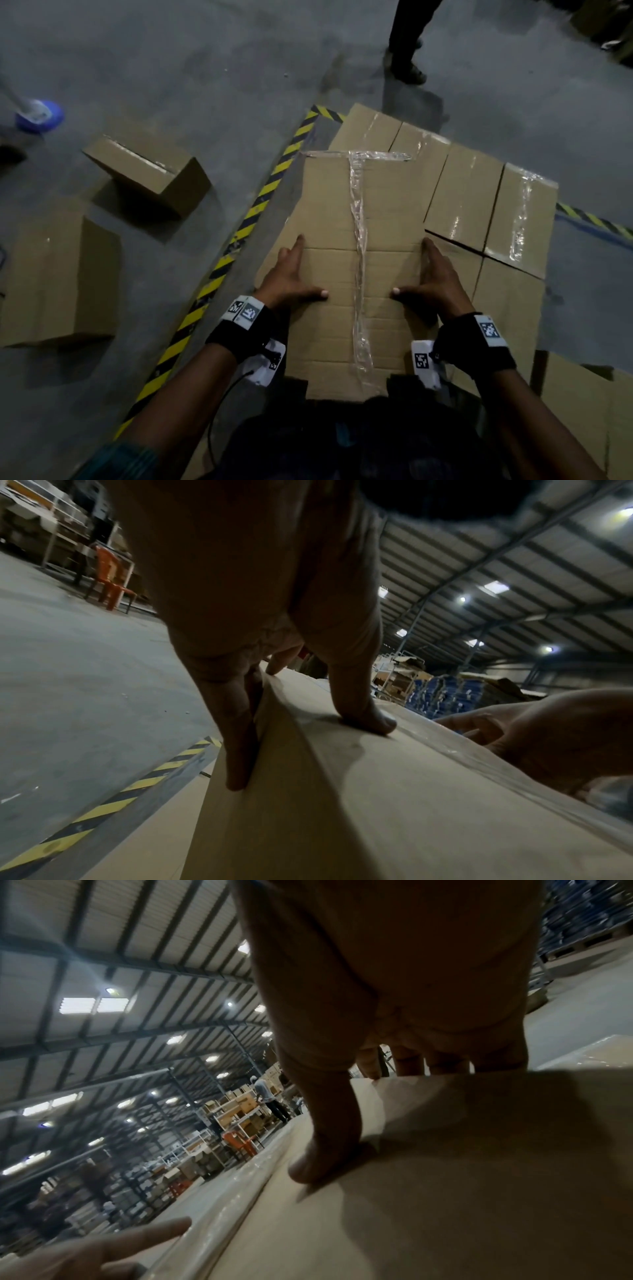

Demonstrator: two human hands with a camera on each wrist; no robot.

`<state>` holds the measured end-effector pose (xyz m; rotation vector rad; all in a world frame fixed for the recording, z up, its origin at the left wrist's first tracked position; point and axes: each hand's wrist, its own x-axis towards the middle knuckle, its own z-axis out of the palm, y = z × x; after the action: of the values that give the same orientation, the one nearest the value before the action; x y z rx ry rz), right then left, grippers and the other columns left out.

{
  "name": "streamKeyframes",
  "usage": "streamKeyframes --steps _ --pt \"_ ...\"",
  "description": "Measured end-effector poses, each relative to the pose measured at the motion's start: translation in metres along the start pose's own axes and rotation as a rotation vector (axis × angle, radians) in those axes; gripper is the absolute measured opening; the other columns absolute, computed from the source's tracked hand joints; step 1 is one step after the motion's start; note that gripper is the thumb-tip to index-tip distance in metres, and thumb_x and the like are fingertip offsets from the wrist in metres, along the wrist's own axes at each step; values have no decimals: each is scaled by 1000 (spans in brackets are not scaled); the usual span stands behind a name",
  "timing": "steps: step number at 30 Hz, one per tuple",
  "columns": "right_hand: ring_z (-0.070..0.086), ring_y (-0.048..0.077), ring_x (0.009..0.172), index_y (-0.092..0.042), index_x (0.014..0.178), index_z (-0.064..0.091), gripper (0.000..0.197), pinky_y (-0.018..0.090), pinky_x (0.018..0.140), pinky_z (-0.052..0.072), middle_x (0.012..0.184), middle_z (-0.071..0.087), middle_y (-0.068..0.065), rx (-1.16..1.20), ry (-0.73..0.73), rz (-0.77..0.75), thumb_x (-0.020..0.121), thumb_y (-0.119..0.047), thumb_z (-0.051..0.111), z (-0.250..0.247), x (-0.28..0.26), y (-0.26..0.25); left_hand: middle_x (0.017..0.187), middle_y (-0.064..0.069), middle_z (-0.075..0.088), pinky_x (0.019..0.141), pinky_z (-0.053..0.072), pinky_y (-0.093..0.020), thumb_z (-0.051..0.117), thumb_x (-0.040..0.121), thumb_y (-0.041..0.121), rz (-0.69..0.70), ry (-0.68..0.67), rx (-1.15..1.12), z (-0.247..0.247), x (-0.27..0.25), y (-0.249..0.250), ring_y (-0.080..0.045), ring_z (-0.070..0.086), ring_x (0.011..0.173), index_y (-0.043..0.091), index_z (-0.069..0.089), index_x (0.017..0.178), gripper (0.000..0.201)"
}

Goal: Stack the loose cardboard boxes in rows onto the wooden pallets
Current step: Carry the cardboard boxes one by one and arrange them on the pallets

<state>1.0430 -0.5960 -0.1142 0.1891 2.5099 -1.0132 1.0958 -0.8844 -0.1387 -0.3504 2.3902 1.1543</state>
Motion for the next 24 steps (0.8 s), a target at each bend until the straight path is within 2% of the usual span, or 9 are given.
streamKeyframes --steps 3,7,11,16,20,24 --pt "29 31 141 -21 156 17 127 38 113 29 152 30 14 32 -21 45 57 -19 95 12 35 6 158 -12 13 111 27 -33 87 65 45 -14 -18 30 -6 35 0 -27 20 145 22 -7 156 132" --pt "29 31 142 -22 156 16 126 36 112 27 154 28 13 67 -13 98 58 -19 94 35 70 13 158 -17 9 111 30 -38 89 65 40 -31 -84 62 -16 75 -1 -31 20 145 24 -11 154 135" --pt "30 32 140 -22 155 17 122 37 112 28 152 29 15 97 9 151 60 -17 93 63 91 13 154 -16 13 106 37 -42 88 66 39 -18 -142 141 -31 111 -10 -34 31 139 26 -12 154 134" --pt "30 29 142 -21 156 19 122 36 114 26 155 28 11 161 91 251 59 -17 94 104 110 6 148 -15 19 99 40 -38 88 66 37 48 -238 208 -59 155 -26 -36 40 130 25 -11 155 134" --pt "26 23 145 -21 156 20 122 34 117 23 159 25 5 214 139 300 58 -15 93 135 132 -4 145 -15 20 94 40 -35 87 68 37 92 -269 238 -78 185 -42 -35 42 127 24 -11 155 131" --pt "27 24 144 -23 156 20 118 35 117 25 159 24 5 217 161 329 62 -15 92 158 158 -8 143 -16 22 93 38 -35 85 71 34 113 -304 228 -89 219 -60 -35 43 124 22 -13 155 130"
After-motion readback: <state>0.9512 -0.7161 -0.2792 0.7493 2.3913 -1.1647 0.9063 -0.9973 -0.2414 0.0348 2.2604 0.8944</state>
